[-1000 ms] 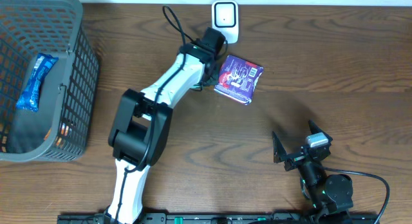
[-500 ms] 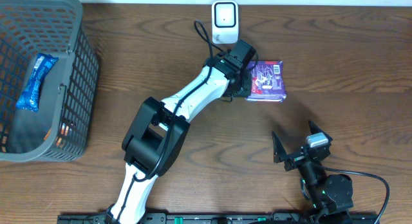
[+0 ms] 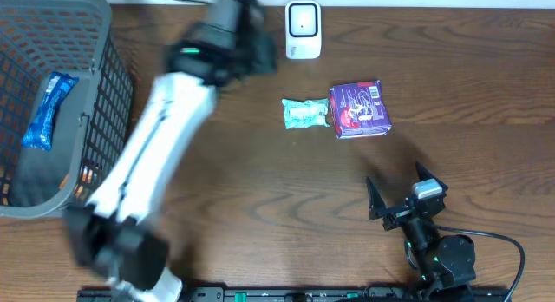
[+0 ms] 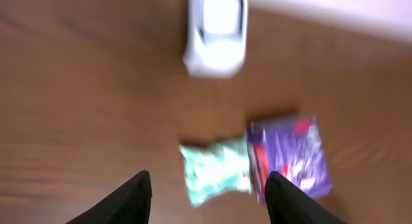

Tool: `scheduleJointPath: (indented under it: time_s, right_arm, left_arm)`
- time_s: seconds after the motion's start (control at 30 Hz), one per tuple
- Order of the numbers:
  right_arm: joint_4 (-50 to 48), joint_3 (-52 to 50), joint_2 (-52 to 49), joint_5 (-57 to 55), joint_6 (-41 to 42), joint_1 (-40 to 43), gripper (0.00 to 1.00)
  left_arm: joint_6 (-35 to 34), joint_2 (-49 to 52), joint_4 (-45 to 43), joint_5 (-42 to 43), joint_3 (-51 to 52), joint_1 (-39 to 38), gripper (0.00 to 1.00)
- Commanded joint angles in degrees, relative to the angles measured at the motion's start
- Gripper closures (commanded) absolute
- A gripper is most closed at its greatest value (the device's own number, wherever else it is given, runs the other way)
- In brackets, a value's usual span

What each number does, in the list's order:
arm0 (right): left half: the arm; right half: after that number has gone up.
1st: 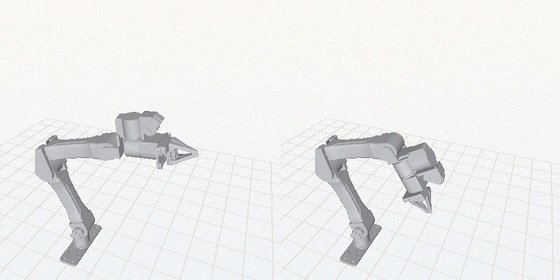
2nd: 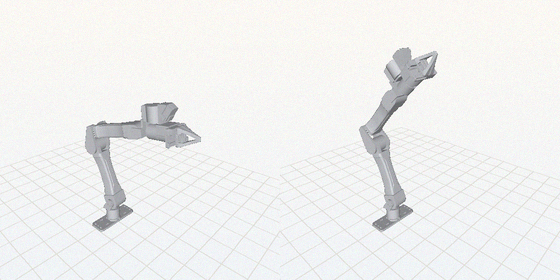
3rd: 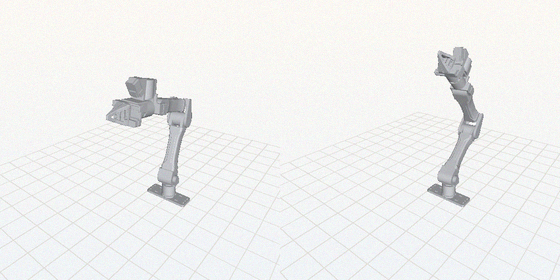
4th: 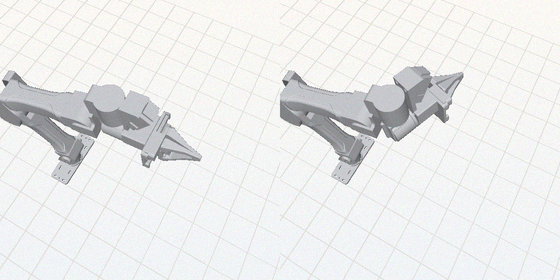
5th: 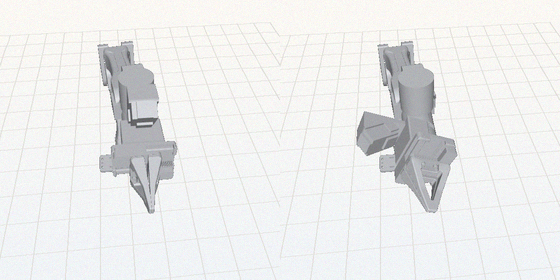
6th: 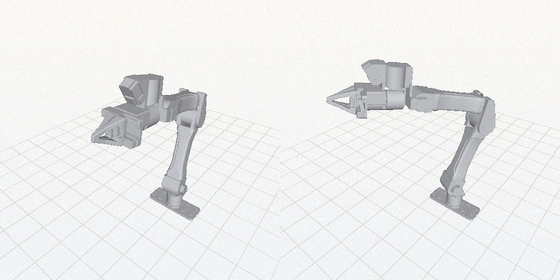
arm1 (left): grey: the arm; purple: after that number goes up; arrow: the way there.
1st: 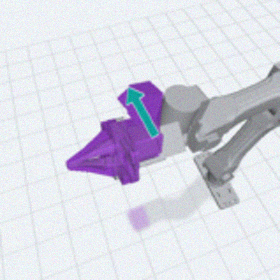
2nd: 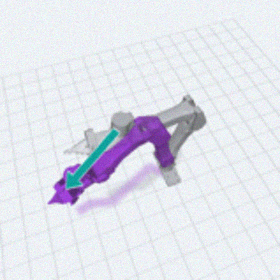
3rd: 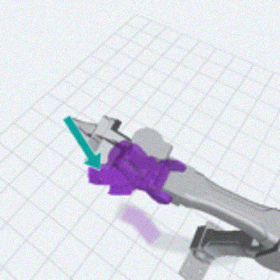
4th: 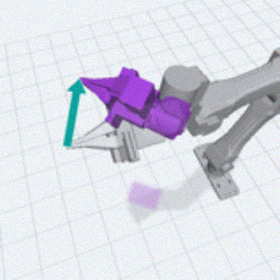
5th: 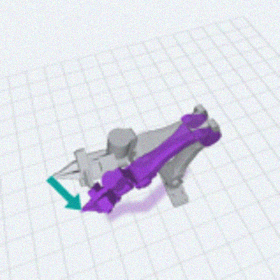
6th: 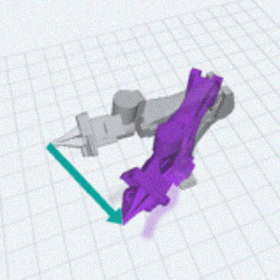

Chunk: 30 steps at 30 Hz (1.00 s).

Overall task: Scan the item barcode
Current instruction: 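Place the green pack left of the purple pack and release, then reach into the basket and grasp the blue snack bar with left gripper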

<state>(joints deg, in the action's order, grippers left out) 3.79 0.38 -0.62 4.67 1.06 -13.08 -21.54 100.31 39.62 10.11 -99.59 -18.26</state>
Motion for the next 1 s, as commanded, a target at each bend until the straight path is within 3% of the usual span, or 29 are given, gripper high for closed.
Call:
scheduleJointPath:
  time_s: [0.0, 0.17, 0.33, 0.57, 0.7, 0.97]
  right_arm:
    - [0.2, -0.1, 0.3, -0.1, 0.8, 0.3, 0.01]
    - [0.2, -0.1, 0.3, -0.1, 0.8, 0.3, 0.01]
    - [0.2, -0.1, 0.3, -0.1, 0.8, 0.3, 0.01]
    - [0.2, -0.1, 0.3, -0.1, 0.8, 0.3, 0.01]
    - [0.2, -0.1, 0.3, -0.1, 0.8, 0.3, 0.01]
    - [0.2, -0.1, 0.3, -0.1, 0.8, 0.3, 0.01]
  left_arm:
    - [1.6, -8.9, 0.4, -7.0, -1.4, 10.1, 0.43]
    - [3.7, -15.5, 0.3, -18.0, -1.4, 27.8, 0.38]
    - [21.3, -12.9, 1.0, -18.6, -0.9, 40.0, 0.34]
    - [34.8, -2.8, 1.5, -23.6, -0.3, 44.1, 0.34]
    - [36.8, 6.1, 1.4, -31.1, -0.2, 44.3, 0.34]
    - [46.0, 18.4, -2.0, -31.9, -0.2, 45.0, 0.35]
